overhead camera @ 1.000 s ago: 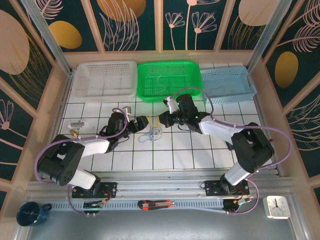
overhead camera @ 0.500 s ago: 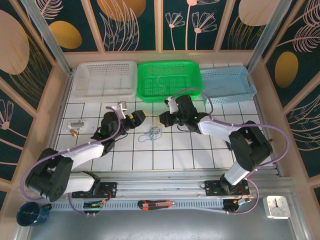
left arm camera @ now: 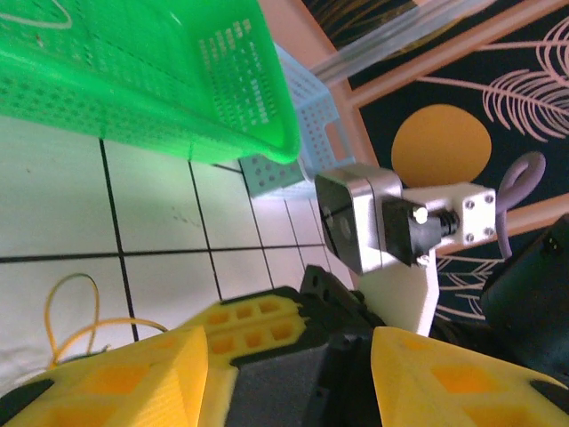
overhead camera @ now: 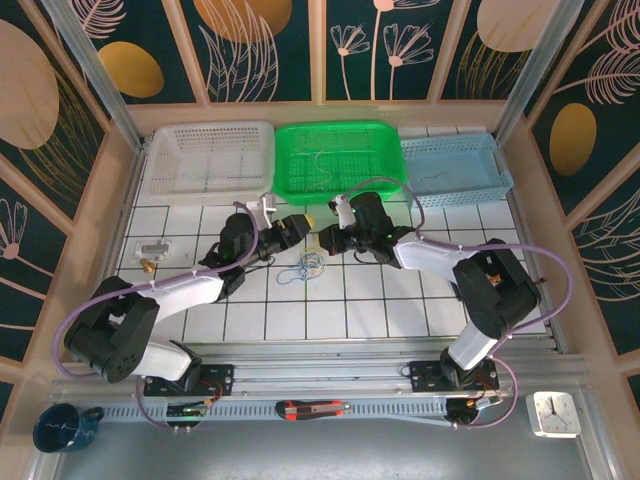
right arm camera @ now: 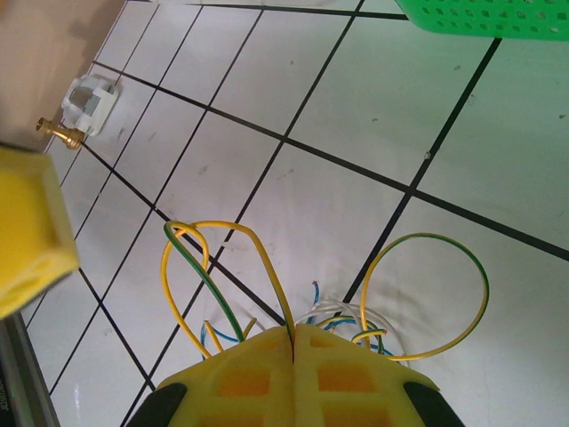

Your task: Untangle the cables

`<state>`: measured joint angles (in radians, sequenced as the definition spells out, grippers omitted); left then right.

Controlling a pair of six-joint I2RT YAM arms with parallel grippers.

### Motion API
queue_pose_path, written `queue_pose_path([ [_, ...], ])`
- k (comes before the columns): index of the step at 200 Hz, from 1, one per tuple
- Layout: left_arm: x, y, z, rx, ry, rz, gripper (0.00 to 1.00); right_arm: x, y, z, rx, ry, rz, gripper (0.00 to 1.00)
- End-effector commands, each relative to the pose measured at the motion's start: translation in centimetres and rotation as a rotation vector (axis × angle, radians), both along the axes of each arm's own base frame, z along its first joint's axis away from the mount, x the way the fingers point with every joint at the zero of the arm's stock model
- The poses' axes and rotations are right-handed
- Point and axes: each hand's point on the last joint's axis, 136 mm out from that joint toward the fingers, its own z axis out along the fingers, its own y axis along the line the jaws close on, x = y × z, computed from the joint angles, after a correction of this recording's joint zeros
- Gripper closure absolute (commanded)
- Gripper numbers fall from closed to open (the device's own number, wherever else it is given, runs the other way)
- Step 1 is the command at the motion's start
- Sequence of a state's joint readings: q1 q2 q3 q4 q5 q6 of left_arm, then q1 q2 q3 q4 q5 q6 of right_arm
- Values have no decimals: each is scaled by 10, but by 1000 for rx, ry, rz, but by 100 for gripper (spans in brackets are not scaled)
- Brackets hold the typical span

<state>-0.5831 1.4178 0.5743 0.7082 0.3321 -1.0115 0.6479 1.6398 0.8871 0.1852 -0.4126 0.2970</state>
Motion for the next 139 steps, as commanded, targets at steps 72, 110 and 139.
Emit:
queue_pose_path([
  [72,2,26,-25,79,6,148,44,5,2,-2,0,-14,-16,100],
  [110,-2,33,-45,123,25,158,51,4,3,2,11,-19,-10,100],
  [139,1,26,-50,110,21,134,60,1,4,7,30,-18,1,100],
])
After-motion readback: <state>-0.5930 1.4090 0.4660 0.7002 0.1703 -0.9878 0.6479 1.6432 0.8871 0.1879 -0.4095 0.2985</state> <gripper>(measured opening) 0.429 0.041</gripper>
